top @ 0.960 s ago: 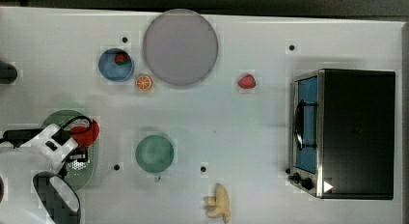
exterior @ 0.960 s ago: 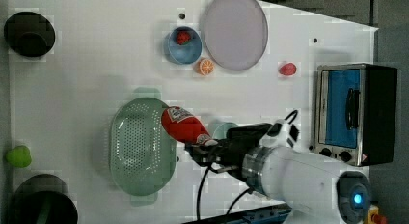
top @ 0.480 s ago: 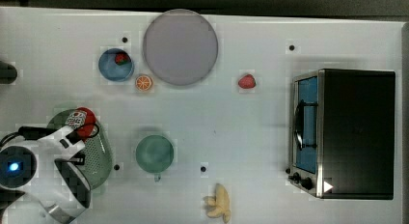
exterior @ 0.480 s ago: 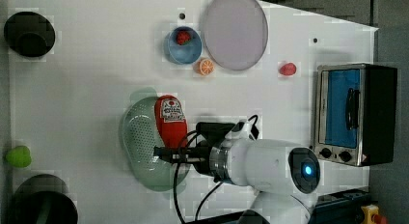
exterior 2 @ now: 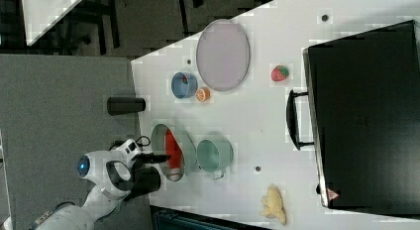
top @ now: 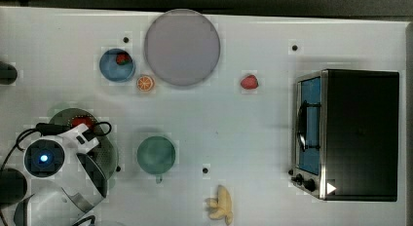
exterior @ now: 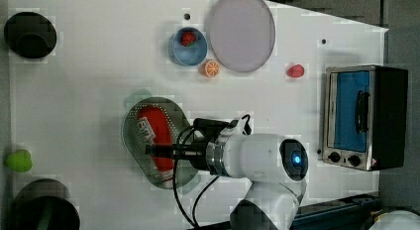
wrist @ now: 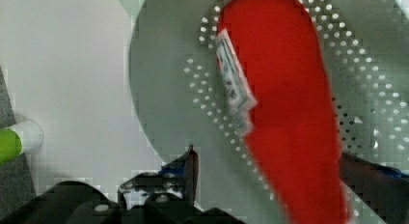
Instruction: Pick Ketchup from the table and place it in strainer.
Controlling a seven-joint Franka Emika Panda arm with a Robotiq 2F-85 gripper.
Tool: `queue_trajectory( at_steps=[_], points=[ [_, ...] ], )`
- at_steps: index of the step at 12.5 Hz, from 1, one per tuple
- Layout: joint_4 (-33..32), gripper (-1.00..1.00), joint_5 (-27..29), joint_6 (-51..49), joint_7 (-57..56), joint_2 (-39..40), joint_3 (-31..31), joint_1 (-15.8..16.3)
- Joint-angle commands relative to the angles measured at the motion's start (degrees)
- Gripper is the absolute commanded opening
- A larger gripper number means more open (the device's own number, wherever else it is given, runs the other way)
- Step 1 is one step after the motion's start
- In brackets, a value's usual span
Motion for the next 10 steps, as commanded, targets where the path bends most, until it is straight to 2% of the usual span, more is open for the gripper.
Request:
queue_trajectory(
  at_steps=[1,3,6,10],
  points=[
    [1.9,1.00,-0.6,-1.0,3.8,-4.3,0.9,-0.4],
    [3.6,1.00,-0.5,-6.9,6.8,-9.5,0.9,-1.9],
    [7.6,1.00,-0.2,-22.6,6.8,-18.3,0.4,-5.5],
    [14.3,1.00,4.3,-39.9,5.1,-26.4,-5.4,-9.7]
  ],
)
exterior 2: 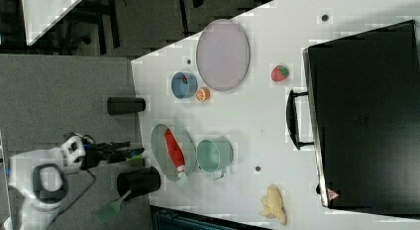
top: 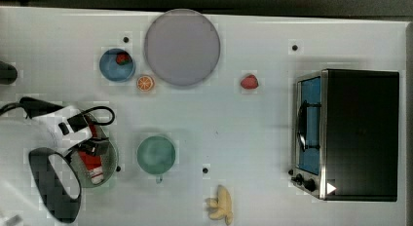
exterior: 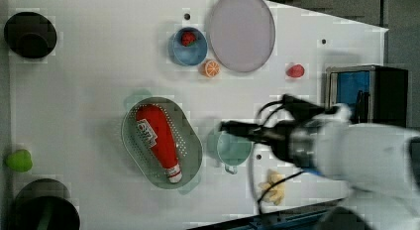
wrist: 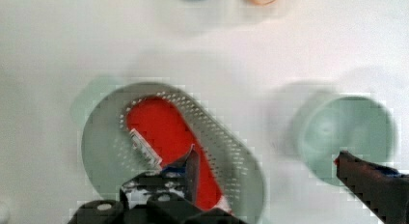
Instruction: Pick Ketchup from the table and place it in strainer.
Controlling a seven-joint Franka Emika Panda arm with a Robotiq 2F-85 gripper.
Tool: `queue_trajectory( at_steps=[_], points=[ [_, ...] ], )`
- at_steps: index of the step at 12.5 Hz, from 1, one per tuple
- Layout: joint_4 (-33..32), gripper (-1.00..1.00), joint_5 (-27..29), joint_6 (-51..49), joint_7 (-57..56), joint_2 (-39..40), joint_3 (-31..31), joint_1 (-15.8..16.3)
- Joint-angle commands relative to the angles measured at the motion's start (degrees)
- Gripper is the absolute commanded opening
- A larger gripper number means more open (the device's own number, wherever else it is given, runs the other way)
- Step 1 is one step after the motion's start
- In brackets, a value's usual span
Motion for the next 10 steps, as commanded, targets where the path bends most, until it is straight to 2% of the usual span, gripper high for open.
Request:
queue_trajectory(
  at_steps=[1,5,10],
  points=[
    [5.1,1.00,3.8,-7.4,1.4,-2.1,-6.0,-4.6],
    [9.6,1.00,4.7,-16.0,-4.5,-5.5,-18.1,-5.3],
    [10.2,1.00,4.3,-17.0,-7.6,-8.1,-32.1,-5.5]
  ],
)
